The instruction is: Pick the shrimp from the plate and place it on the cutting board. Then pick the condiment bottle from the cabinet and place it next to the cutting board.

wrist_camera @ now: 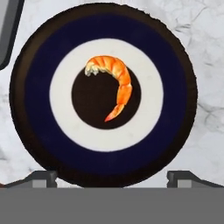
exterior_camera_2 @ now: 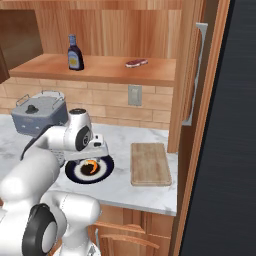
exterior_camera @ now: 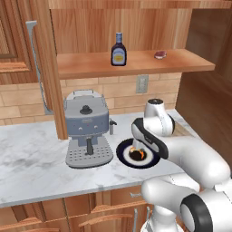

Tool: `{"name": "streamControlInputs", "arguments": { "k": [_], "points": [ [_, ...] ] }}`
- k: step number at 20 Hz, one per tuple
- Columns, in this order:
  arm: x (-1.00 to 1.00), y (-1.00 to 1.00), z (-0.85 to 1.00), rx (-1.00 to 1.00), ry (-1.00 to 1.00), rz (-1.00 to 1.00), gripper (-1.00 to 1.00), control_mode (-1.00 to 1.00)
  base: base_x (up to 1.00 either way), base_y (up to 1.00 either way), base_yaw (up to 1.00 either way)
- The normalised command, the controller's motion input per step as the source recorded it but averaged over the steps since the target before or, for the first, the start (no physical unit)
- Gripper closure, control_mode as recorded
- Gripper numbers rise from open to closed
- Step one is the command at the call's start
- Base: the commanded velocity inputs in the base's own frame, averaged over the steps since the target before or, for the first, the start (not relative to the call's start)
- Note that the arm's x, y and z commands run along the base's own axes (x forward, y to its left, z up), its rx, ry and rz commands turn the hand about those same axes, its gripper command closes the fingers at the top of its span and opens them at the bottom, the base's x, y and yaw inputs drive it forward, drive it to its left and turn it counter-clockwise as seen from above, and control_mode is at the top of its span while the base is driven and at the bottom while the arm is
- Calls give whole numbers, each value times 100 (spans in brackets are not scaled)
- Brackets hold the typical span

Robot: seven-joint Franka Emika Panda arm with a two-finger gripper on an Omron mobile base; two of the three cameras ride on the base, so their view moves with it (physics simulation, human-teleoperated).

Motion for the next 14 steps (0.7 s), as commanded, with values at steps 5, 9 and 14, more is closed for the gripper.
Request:
{"name": "streamControlInputs", "arguments": {
  "k": [5,9,14],
  "points": [
    [15,0,-7,0,-1,0,-100,-100,0,0,0],
    [21,0,-21,0,0,0,-100,-100,0,0,0],
    [19,3,-32,0,0,0,-100,-100,0,0,0]
  ]
}}
